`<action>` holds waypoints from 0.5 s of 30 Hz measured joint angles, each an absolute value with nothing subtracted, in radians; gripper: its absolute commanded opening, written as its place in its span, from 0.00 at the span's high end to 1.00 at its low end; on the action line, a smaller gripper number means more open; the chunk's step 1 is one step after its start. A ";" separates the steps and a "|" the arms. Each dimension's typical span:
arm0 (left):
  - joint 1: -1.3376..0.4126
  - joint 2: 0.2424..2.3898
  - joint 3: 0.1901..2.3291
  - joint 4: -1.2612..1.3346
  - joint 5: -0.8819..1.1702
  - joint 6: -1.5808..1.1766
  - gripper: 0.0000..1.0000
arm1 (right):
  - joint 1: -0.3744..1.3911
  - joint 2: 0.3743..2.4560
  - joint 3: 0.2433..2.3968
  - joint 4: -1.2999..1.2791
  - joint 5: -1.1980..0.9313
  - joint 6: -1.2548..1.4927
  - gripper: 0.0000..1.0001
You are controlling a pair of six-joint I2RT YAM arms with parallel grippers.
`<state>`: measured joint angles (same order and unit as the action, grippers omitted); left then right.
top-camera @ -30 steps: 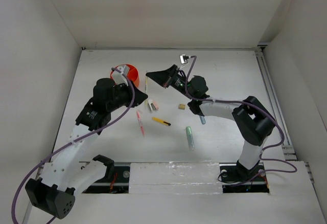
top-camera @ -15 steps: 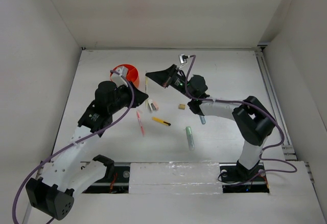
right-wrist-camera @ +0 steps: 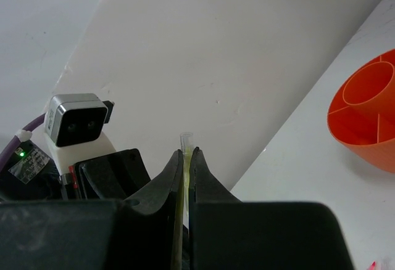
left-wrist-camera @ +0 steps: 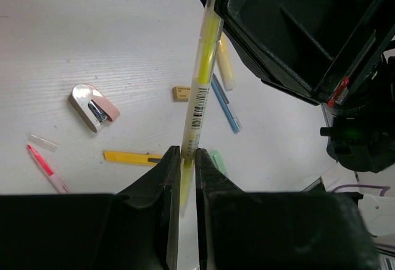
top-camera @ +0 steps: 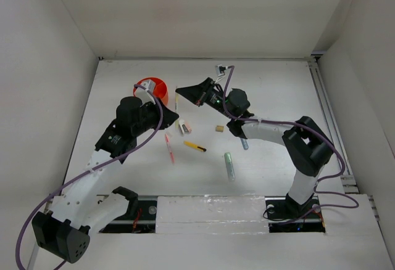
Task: Sort the stationery into containers
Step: Cap the pen
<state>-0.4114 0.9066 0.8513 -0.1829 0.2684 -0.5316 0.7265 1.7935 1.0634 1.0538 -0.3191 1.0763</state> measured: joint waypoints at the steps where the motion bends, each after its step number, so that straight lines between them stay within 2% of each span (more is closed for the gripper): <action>1: -0.411 0.907 0.851 -0.182 0.268 -0.529 1.00 | 0.727 1.794 1.064 1.053 -0.319 1.072 1.00; 10: -0.411 0.906 0.850 -0.144 0.297 -0.514 1.00 | 0.721 1.794 1.066 1.138 -0.356 1.100 0.83; 15: -0.403 0.908 0.842 -0.059 0.260 -0.516 1.00 | 0.718 1.794 1.072 1.163 -0.448 1.137 0.55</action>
